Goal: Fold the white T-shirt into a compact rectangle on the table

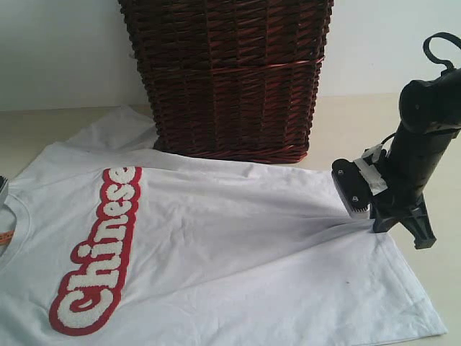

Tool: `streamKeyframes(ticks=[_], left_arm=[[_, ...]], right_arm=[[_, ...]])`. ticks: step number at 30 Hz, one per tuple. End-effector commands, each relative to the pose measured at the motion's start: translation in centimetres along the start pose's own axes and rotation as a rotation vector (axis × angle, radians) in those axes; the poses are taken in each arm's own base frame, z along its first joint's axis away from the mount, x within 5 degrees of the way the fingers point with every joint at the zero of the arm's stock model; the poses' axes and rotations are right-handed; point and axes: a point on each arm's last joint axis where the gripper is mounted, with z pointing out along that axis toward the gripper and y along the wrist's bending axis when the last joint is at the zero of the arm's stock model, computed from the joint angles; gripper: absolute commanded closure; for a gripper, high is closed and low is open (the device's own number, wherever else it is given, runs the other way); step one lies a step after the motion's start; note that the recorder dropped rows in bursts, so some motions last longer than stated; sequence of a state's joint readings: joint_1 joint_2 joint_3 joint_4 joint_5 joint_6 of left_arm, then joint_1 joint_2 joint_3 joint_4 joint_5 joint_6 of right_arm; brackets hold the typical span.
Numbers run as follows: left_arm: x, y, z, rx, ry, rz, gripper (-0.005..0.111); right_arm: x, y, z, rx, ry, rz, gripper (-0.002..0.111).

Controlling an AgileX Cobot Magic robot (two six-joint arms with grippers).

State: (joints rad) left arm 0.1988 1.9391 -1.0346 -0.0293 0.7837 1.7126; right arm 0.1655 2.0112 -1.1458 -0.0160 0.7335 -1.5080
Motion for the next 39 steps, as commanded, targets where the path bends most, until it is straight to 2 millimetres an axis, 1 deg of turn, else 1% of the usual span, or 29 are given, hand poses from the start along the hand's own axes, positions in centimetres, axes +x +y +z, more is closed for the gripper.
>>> streamKeyframes(ticks=[1,19,26,28,30,31,33,35,36,39], left_arm=[[0.08,-0.26,0.69,0.022,0.013,0.002,0.002],[0.14,-0.27,0.69,0.022,0.013,0.0,0.002],[0.24,0.12,1.02,-0.012,0.022,0.01,0.002],[0.25,0.21,1.02,-0.022,0.024,0.013,0.005],[0.26,0.32,1.01,-0.034,0.025,0.016,0.016],[0.26,0.34,1.01,-0.036,0.026,0.019,0.027],[0.32,0.32,1.01,-0.033,0.032,0.032,0.053],[0.34,0.23,1.01,-0.024,0.034,0.035,0.091],[0.33,0.18,1.01,-0.018,0.033,0.038,0.106],[0.33,0.15,1.01,-0.015,0.033,0.04,0.104]], right_arm=[[-0.09,0.17,1.25,-0.01,-0.016,0.014,0.108],[-0.21,0.41,1.24,-0.037,-0.028,0.029,0.108],[-0.2,0.41,1.24,-0.037,-0.027,0.028,0.108],[-0.2,0.41,1.24,-0.037,-0.027,0.028,0.108],[-0.17,0.41,1.24,-0.037,-0.024,0.024,0.108],[-0.17,0.41,1.24,-0.037,-0.024,0.024,0.108],[-0.17,0.41,1.24,-0.037,-0.024,0.024,0.108],[-0.17,0.41,1.24,-0.037,-0.024,0.024,0.108],[-0.17,0.41,1.24,-0.037,-0.024,0.024,0.108],[-0.17,0.41,1.24,-0.037,-0.024,0.024,0.108]])
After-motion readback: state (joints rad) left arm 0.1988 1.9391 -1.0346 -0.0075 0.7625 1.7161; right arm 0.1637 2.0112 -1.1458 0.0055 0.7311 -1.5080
